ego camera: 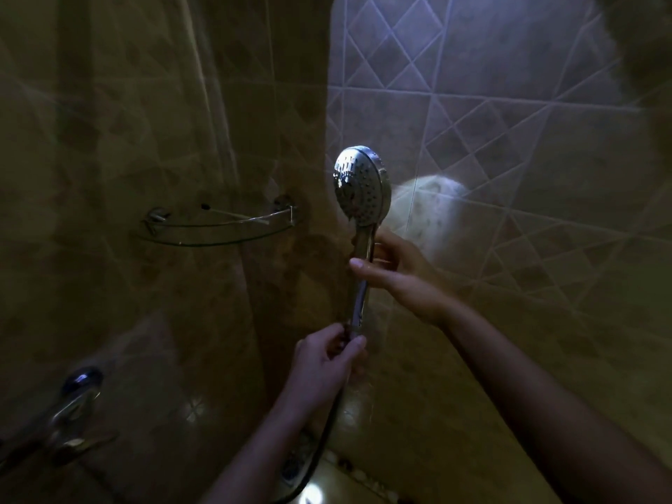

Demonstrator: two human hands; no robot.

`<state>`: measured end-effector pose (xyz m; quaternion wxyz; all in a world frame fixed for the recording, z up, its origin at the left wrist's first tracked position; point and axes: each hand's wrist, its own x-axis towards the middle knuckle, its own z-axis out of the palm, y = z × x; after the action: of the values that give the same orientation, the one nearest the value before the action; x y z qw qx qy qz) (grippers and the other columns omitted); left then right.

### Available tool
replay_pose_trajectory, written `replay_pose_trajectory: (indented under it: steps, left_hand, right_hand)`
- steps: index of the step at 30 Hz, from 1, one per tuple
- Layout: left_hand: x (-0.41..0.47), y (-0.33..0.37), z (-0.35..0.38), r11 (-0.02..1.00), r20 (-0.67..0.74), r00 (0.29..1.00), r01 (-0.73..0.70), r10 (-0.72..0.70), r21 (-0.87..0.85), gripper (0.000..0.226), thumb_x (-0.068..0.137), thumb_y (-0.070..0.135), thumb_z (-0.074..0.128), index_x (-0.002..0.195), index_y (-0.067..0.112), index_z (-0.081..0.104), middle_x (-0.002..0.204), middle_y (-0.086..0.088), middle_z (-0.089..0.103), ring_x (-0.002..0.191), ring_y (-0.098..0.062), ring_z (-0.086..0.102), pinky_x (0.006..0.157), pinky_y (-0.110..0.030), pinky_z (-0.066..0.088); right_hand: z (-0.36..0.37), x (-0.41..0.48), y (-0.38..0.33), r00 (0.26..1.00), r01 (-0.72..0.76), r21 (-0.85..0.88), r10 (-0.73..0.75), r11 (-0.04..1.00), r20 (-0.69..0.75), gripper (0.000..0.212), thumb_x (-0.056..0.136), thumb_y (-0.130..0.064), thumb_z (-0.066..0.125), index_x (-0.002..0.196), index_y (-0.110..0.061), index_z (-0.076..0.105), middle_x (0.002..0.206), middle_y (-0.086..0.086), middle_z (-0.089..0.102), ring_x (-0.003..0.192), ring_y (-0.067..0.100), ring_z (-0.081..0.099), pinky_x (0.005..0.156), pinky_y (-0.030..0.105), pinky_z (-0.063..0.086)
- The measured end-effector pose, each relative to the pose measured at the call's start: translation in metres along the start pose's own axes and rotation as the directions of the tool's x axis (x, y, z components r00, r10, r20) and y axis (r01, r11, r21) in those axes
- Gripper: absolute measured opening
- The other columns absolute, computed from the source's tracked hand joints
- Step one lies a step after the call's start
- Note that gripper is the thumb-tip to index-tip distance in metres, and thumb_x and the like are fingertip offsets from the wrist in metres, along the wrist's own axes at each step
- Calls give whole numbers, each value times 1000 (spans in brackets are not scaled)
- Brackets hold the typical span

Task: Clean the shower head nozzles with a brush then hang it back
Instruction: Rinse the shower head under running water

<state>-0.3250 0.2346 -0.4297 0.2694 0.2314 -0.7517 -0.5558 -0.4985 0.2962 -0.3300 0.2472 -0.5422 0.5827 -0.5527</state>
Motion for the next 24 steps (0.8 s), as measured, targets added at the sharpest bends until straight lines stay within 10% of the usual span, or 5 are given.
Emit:
replay_pose_trajectory:
  steps: [10, 19, 24]
  left_hand:
    - [-8, -1, -3, 999, 4, 1000, -2, 2, 37, 12, 95, 29, 65, 101, 22, 72, 98, 0, 75, 92, -13, 73, 81, -47, 63]
    - [-12, -1, -3, 999, -12, 1000, -5, 5, 35, 17, 92, 36, 66, 100, 23, 75, 92, 2, 77, 88, -15, 74, 78, -46, 63]
    - [-17, -6, 3, 998, -5, 999, 54, -54, -44, 9, 95, 21, 67, 100, 23, 74, 89, 3, 78, 79, -10, 75, 65, -24, 61]
  right_hand:
    - [9, -5, -4, 998, 47, -29, -48, 999, -37, 33, 87, -13, 76, 106, 7, 58, 89, 28, 57, 76, 37, 57, 70, 50, 52]
    - [6, -15, 1, 999, -47, 76, 45, 996, 19, 27, 92, -11, 68, 115, 1, 59, 101, 23, 62, 87, 38, 59, 86, 54, 52]
    - [15, -22, 5, 992, -121, -37, 119, 992, -49, 36, 80, -38, 81, 111, -24, 68, 97, -8, 74, 92, 6, 72, 75, 19, 57]
